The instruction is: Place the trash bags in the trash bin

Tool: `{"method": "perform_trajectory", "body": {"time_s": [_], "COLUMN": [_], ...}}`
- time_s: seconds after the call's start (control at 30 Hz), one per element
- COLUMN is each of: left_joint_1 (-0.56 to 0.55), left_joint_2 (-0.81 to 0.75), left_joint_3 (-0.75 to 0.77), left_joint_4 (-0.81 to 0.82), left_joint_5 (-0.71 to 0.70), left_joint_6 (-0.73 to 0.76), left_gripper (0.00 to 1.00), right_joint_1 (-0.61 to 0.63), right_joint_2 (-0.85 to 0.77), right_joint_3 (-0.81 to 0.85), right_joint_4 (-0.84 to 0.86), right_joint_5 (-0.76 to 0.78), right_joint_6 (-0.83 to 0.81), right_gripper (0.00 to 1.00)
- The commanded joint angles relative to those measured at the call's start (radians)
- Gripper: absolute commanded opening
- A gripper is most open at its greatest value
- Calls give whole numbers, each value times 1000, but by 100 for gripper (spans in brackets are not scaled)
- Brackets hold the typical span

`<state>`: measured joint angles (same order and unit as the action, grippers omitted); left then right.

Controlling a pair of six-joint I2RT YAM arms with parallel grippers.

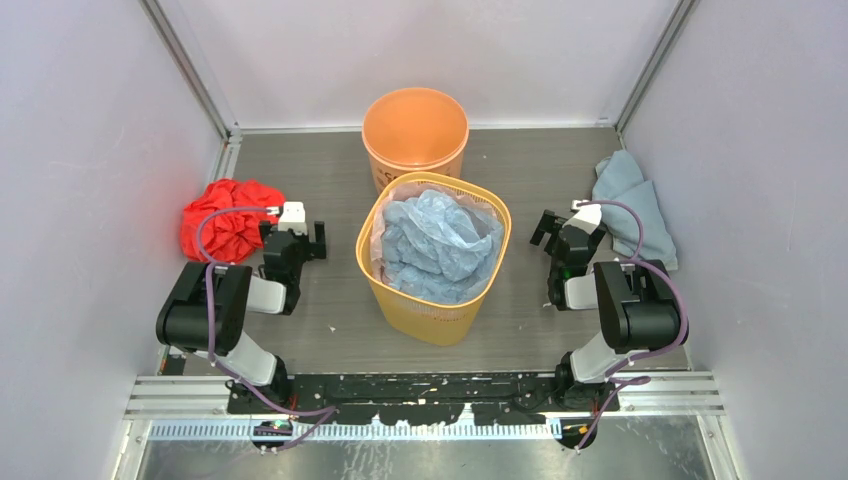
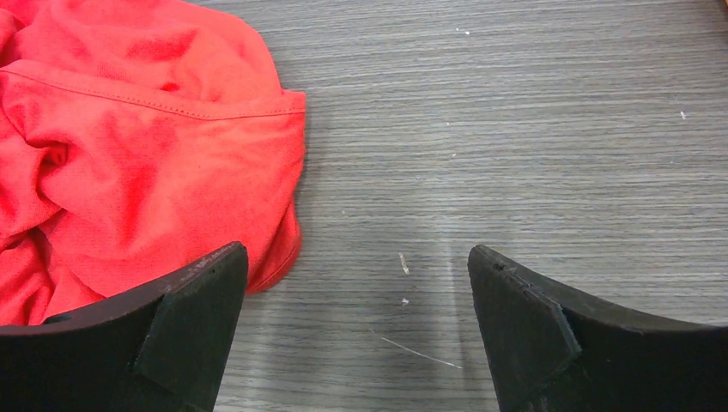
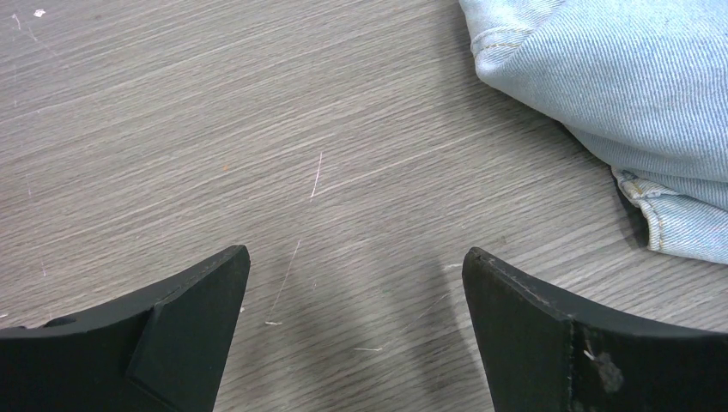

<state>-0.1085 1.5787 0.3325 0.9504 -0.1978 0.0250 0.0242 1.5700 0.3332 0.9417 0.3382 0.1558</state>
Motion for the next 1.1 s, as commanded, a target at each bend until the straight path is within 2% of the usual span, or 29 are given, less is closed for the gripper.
{"method": "perform_trajectory", "body": {"time_s": [0.0,0.53,0.67,0.73,0.87,0.97,1.07], "left_joint_1": [4,3,-16,-19,-19,-19,-20], "left_joint_2": [-26,-29,-95,-150,-310,-431,-545], "left_joint_3": [14,-6,-54,-47,10,70,161], "left_joint_4": [36,77,116,56,-182,-366,-575], "left_joint_5": [1,-15,-46,-41,6,5,-17], "left_joint_6": [-10,-11,1,7,8,-60,-172], "left_gripper": [100,100,100,100,100,100,100], "right_joint_1": [-1,-1,-3,-1,-2,-1,-1], "right_joint_2": [-10,-28,-169,-253,-454,-551,-616], "right_joint_3": [9,10,38,62,104,184,315], "right_joint_4": [46,37,-139,-228,-363,-515,-754], "right_joint_5": [7,23,31,1,-43,-75,-68], "right_joint_6": [-6,-5,1,-7,-24,-1,115], "right_gripper": [100,100,100,100,100,100,100]}}
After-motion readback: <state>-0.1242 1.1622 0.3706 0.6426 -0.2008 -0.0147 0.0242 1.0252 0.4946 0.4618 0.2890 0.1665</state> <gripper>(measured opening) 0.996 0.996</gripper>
